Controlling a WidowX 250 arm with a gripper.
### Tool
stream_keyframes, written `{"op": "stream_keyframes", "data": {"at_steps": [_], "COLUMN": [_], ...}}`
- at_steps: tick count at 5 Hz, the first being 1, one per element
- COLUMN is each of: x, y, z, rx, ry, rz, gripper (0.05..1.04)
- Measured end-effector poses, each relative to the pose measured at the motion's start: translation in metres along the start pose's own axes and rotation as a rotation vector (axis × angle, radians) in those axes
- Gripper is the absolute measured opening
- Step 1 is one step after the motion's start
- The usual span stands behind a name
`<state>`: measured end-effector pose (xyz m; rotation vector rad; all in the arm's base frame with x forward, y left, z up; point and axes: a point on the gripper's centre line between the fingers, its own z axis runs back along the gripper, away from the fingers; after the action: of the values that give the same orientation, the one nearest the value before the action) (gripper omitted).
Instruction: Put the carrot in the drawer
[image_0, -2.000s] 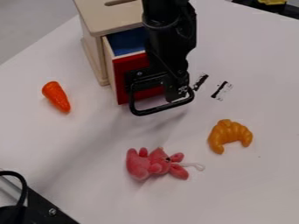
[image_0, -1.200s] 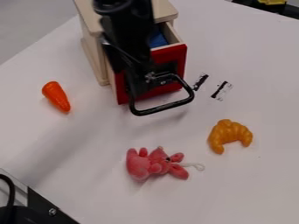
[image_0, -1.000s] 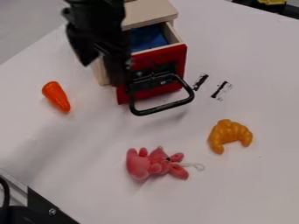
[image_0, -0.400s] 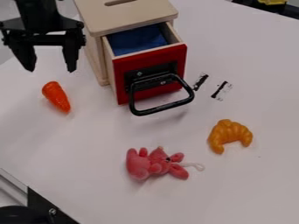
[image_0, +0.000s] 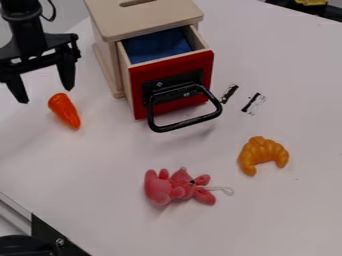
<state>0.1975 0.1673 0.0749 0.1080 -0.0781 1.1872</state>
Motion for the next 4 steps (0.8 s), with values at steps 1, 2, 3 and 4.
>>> {"op": "stream_keyframes", "data": {"at_steps": [1,2,3,4], "x": [0.0,0.0,0.006,0.005], "y": [0.0,-0.002,-0.008,-0.016], "z": [-0.015,-0.039,-0.051,-0.066], "rx": [0.031,0.052,0.044,0.01], "ry": [-0.001,0.045,0.044,0.065], "rz": [0.076,0.094,0.115,0.126], "gripper": [0.999,0.999,0.999,0.999]}}
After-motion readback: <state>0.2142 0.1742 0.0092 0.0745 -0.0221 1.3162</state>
